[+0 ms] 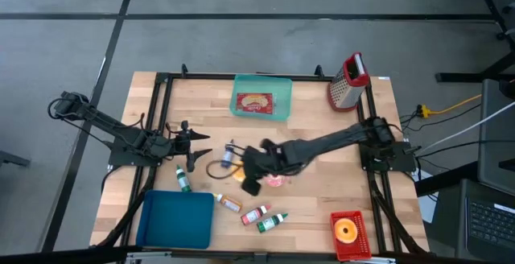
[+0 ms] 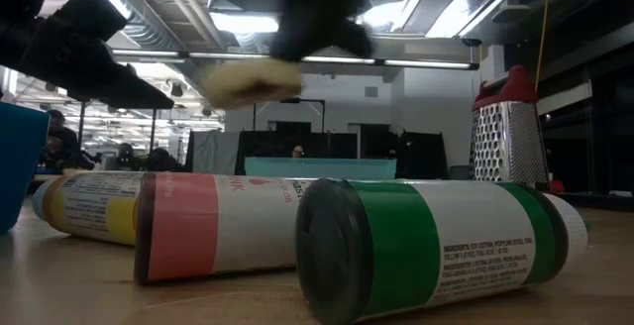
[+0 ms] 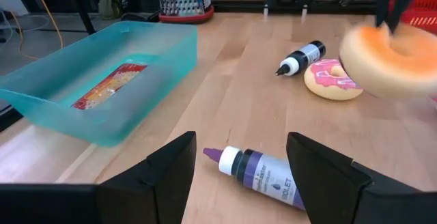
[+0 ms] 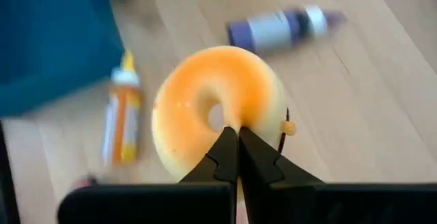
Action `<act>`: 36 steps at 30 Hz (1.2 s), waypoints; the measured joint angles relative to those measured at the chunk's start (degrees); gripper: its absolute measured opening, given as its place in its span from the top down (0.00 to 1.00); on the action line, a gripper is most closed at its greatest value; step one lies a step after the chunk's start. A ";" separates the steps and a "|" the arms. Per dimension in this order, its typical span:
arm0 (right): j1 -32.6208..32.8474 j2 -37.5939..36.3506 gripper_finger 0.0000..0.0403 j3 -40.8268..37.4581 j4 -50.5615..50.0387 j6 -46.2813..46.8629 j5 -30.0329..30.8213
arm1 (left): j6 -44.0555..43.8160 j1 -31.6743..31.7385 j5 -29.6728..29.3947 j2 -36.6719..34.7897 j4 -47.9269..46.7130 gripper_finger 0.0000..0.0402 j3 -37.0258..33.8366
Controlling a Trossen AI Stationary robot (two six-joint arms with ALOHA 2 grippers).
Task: Pick & Place Food Item
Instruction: Put the dark brown donut into the red bin
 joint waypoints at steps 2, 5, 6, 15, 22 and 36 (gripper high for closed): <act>2.42 -2.22 1.00 0.00 -7.22 4.91 1.68 | 0.03 0.00 -0.02 0.00 0.15 0.44 0.00; 6.80 -5.53 1.00 0.02 -16.91 14.88 4.08 | 0.01 0.00 0.01 0.00 0.58 0.44 0.00; 8.48 -6.52 1.00 0.02 -20.77 19.14 5.28 | 0.01 0.00 0.02 0.00 0.77 0.44 0.00; 24.58 -9.80 1.00 -0.08 -45.16 62.38 8.95 | 1.85 0.00 3.12 -0.02 3.42 0.44 0.00; 34.79 -9.78 1.00 -3.14 -46.37 88.67 5.91 | 4.38 0.00 6.23 -0.01 3.88 0.44 0.00; 37.04 -9.52 1.00 -6.93 -43.58 90.10 1.10 | 5.58 0.02 12.29 -0.02 3.85 0.44 0.00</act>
